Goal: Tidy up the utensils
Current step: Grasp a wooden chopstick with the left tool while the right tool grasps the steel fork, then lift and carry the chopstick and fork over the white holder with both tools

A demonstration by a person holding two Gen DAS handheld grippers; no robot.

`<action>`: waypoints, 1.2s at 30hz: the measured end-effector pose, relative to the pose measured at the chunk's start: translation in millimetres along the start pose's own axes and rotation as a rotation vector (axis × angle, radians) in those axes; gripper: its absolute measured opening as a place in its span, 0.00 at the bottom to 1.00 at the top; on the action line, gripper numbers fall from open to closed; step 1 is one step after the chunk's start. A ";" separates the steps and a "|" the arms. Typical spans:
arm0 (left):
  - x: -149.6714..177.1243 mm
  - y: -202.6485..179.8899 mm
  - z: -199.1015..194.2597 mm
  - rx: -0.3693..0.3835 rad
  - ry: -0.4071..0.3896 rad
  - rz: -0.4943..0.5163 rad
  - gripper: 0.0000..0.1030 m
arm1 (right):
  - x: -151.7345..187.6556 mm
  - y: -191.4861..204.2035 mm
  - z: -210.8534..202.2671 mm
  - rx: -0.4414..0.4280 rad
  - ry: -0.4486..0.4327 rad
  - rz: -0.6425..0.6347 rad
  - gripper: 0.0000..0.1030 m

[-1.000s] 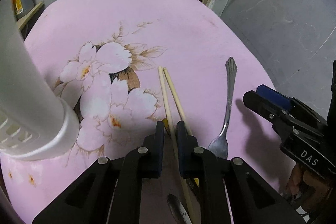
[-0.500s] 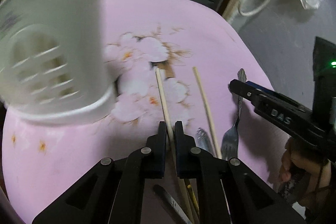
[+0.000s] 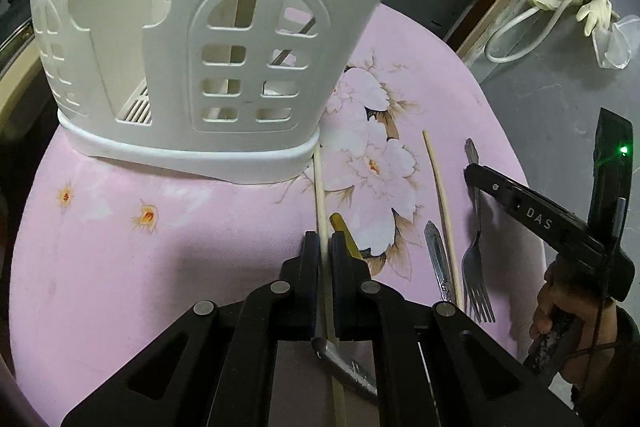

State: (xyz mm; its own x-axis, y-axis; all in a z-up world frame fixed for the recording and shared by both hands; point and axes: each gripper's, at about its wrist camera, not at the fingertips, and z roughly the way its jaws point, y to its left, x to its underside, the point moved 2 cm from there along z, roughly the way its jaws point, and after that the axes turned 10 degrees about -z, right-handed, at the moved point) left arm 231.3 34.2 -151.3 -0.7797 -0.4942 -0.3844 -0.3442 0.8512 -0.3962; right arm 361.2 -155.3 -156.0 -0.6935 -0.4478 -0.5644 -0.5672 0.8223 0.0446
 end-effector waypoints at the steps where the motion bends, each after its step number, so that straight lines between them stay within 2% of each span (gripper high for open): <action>1: -2.0 1.0 0.7 0.001 0.013 0.000 0.04 | -0.9 1.8 0.6 0.011 0.011 -0.002 0.21; 4: -12.7 -2.2 7.4 -0.002 0.055 0.011 0.04 | -0.7 8.8 1.1 0.057 0.047 -0.014 0.27; 10: -22.2 -6.3 12.0 -0.040 0.102 0.057 0.05 | 1.2 15.5 3.9 0.104 0.075 -0.034 0.28; 11: -22.5 -9.2 13.4 -0.044 0.102 0.063 0.04 | 1.4 15.6 4.1 0.109 0.075 -0.040 0.25; 12: -22.6 -10.2 12.9 -0.046 0.099 0.067 0.04 | 1.4 14.1 3.5 0.120 0.072 -0.041 0.17; 16: -20.6 -7.4 6.0 -0.029 0.080 0.054 0.02 | 3.8 -2.0 -4.5 0.057 0.031 0.032 0.06; 19: -15.1 -7.7 -10.7 0.012 0.032 0.050 0.02 | 8.7 -5.2 -18.2 -0.009 -0.036 0.058 0.06; 24: -7.7 -8.3 -48.4 0.102 -0.089 0.046 0.02 | 16.2 10.9 -39.4 -0.035 -0.115 -0.007 0.06; 28: -11.0 -8.8 -69.9 0.137 -0.170 0.031 0.02 | 18.9 19.4 -56.8 -0.062 -0.191 -0.009 0.06; 36: -27.3 -21.5 -105.7 0.219 -0.295 0.059 0.02 | -0.9 36.8 -99.1 -0.073 -0.362 -0.054 0.06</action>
State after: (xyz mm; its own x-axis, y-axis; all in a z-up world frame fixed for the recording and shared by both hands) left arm 204.7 48.0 -44.1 -0.5996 -0.5023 -0.6230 -0.1586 0.8376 -0.5227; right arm 296.9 -159.5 -72.2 -0.4677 -0.3257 -0.8217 -0.6379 0.7678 0.0587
